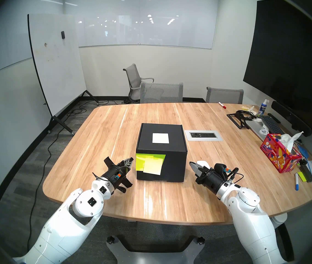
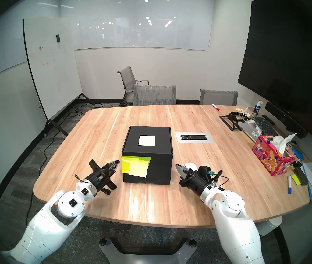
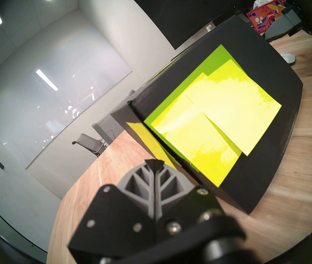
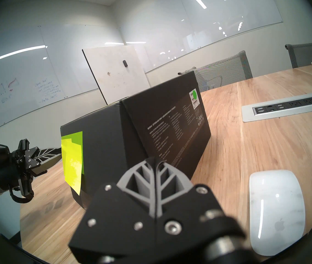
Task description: Open the box and place the mouse inside
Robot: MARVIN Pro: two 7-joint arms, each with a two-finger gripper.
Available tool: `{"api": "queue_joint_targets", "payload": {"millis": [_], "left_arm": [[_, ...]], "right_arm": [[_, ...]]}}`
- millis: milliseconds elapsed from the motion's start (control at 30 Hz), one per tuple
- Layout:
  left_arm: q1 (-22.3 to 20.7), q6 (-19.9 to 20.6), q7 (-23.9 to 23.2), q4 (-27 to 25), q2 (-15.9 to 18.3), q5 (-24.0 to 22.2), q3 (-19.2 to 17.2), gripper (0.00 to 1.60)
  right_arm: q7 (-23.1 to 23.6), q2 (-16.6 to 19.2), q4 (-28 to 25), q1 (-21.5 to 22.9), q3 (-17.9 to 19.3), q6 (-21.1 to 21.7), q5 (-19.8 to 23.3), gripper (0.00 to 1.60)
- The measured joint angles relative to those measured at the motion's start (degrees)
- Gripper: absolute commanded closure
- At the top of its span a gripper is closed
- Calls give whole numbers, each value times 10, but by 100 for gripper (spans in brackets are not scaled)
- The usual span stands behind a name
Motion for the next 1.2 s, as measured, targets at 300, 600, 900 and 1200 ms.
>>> {"api": "queue_joint_targets", "payload": {"millis": [300,600,900,1200], "left_arm": [[0,0,0,0,0,0,0,160],[0,0,0,0,0,0,0,160],[0,0,0,0,0,0,0,160],[0,0,0,0,0,0,0,160]], "right_arm": [[0,0,0,0,0,0,0,160],[0,0,0,0,0,0,0,160],[0,0,0,0,0,0,0,160],[0,0,0,0,0,0,0,160]]}}
